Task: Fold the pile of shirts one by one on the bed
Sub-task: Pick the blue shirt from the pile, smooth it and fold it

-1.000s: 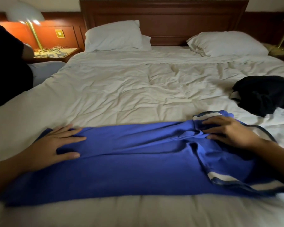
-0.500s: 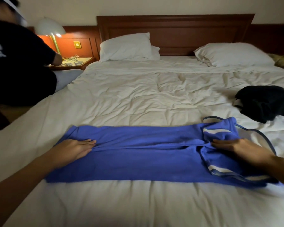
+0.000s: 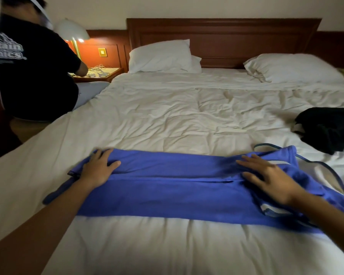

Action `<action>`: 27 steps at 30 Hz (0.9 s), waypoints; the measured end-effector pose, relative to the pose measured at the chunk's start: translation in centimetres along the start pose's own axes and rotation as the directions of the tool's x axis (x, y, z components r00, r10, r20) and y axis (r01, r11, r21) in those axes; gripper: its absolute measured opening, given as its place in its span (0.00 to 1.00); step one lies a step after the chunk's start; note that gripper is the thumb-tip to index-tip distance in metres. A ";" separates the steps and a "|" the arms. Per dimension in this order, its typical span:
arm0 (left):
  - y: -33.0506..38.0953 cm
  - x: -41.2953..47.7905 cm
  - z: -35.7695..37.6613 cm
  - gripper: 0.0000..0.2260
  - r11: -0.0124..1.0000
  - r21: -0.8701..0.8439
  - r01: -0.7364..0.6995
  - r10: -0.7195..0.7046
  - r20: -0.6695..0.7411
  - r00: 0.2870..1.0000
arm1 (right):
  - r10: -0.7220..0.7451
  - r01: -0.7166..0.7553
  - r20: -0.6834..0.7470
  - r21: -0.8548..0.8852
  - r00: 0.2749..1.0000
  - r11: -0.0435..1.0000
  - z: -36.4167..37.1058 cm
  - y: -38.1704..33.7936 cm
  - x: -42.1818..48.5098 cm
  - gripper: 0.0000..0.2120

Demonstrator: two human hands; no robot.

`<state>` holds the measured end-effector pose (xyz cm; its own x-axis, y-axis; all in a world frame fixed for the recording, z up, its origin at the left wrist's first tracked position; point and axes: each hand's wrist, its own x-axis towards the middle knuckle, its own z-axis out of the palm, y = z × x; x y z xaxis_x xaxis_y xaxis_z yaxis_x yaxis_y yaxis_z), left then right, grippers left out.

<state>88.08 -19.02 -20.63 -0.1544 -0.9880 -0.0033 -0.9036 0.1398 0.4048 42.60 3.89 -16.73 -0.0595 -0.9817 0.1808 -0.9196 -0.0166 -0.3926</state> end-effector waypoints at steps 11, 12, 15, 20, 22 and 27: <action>-3.2 5.5 -1.8 0.17 0.967 0.066 0.247 -0.237 -0.131 0.963 | 0.180 -0.202 0.215 0.082 0.960 0.976 8.3 -6.0 7.2 0.23; -3.8 5.9 -2.0 0.16 0.980 0.020 0.200 -0.196 -0.120 0.973 | 0.178 -0.201 0.211 0.096 0.961 0.975 8.8 -6.3 7.7 0.22; -4.5 6.7 -2.2 0.16 0.962 -0.263 0.068 -0.117 -0.175 0.978 | 0.199 -0.149 0.296 -0.183 0.934 0.972 10.5 -6.4 8.8 0.24; -4.0 6.8 -2.2 0.12 0.953 -0.277 0.120 -0.198 -0.272 0.942 | 0.300 -0.205 0.355 -0.282 0.886 0.937 11.1 -6.4 9.4 0.30; -3.1 5.7 -1.8 0.14 0.969 -0.200 0.148 -0.197 -0.253 0.947 | 0.320 -0.208 0.383 -0.305 0.867 0.929 10.9 -6.6 9.3 0.31; -0.6 1.4 -1.3 0.26 0.945 0.101 -0.313 0.327 -0.196 0.925 | 0.227 -0.139 0.353 -0.259 0.908 0.956 11.3 -8.5 7.5 0.29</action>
<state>88.94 -20.54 -19.74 -0.3599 -0.8806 0.3083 -0.8456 0.4475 0.2911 54.34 -5.48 -22.25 -0.1261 -0.9617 -0.2432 -0.9713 0.1695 -0.1666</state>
